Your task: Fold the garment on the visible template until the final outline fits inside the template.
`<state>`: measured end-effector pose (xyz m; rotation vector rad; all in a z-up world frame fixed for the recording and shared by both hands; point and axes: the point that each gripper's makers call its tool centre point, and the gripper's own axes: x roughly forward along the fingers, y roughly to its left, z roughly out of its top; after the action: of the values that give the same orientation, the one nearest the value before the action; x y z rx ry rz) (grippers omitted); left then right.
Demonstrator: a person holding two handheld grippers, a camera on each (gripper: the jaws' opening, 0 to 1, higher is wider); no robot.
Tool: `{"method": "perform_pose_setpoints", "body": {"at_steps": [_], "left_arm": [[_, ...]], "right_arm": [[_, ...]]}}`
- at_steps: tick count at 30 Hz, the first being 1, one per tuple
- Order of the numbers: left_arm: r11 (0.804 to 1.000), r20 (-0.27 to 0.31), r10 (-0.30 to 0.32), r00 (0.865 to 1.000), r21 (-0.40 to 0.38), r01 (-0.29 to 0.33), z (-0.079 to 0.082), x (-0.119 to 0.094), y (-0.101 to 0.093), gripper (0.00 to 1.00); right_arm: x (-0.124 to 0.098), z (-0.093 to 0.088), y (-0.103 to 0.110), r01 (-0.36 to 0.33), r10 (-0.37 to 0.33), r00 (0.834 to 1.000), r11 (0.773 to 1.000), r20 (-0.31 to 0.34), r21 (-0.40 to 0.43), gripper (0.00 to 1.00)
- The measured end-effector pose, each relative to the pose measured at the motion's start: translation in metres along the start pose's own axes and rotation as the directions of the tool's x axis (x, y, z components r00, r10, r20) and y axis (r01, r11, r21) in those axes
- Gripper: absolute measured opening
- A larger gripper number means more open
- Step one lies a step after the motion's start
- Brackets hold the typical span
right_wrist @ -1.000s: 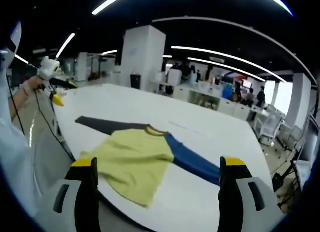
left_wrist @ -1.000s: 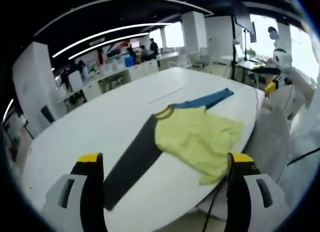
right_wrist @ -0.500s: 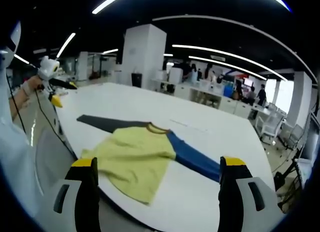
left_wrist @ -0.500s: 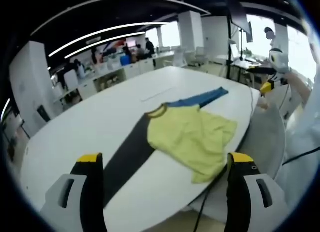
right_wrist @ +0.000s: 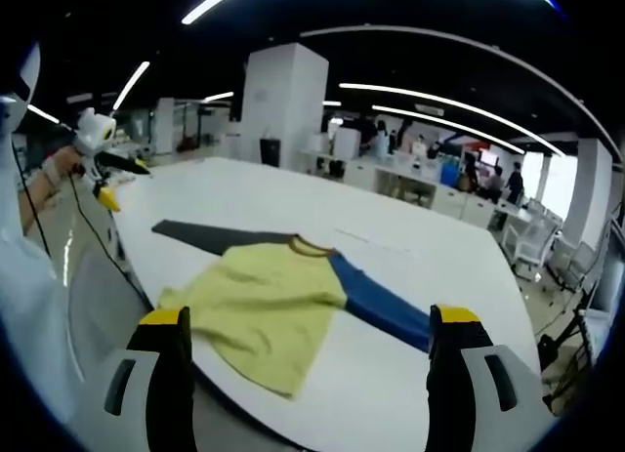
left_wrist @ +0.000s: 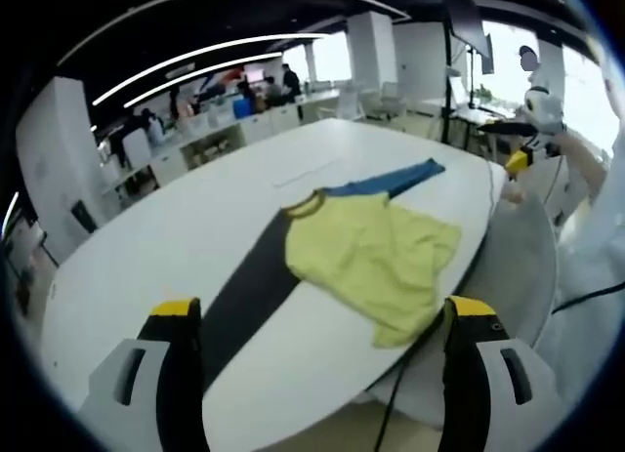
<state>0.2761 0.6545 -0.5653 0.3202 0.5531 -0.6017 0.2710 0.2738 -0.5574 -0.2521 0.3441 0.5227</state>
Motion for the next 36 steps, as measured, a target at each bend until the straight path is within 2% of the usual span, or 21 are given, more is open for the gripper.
{"method": "perform_pose_setpoints", "body": {"at_steps": [8, 13, 20, 29, 32, 36], "left_arm": [[1.0, 0.004, -0.008, 1.0, -0.022, 0.008, -0.002, 0.006, 0.002, 1.0], [0.999, -0.001, -0.032, 0.999, -0.035, 0.032, -0.005, 0.012, -0.002, 0.95], [0.996, -0.039, -0.076, 0.996, -0.055, 0.074, -0.018, 0.027, -0.011, 0.9], [0.99, -0.094, -0.107, 0.99, -0.102, 0.097, -0.036, 0.044, -0.013, 0.76], [0.986, -0.101, -0.128, 0.987, -0.119, 0.116, -0.041, 0.052, -0.015, 0.72], [0.976, -0.1, -0.163, 0.982, -0.16, 0.146, -0.046, 0.063, -0.017, 0.62]], "right_arm": [[0.004, -0.006, -0.004, -0.002, 0.002, 1.0, 1.0, -0.012, 0.005, 1.0], [0.004, -0.009, -0.004, -0.002, 0.002, 1.0, 1.0, -0.021, 0.01, 1.0], [0.008, -0.024, -0.006, -0.005, 0.007, 0.998, 0.999, -0.061, 0.032, 1.0], [0.019, -0.041, 0.001, -0.028, 0.034, 0.992, 0.999, -0.125, 0.047, 0.99], [0.025, -0.043, 0.003, -0.034, 0.041, 0.99, 0.998, -0.136, 0.056, 0.95], [0.032, -0.046, 0.005, -0.05, 0.06, 0.986, 0.996, -0.153, 0.068, 0.91]]}}
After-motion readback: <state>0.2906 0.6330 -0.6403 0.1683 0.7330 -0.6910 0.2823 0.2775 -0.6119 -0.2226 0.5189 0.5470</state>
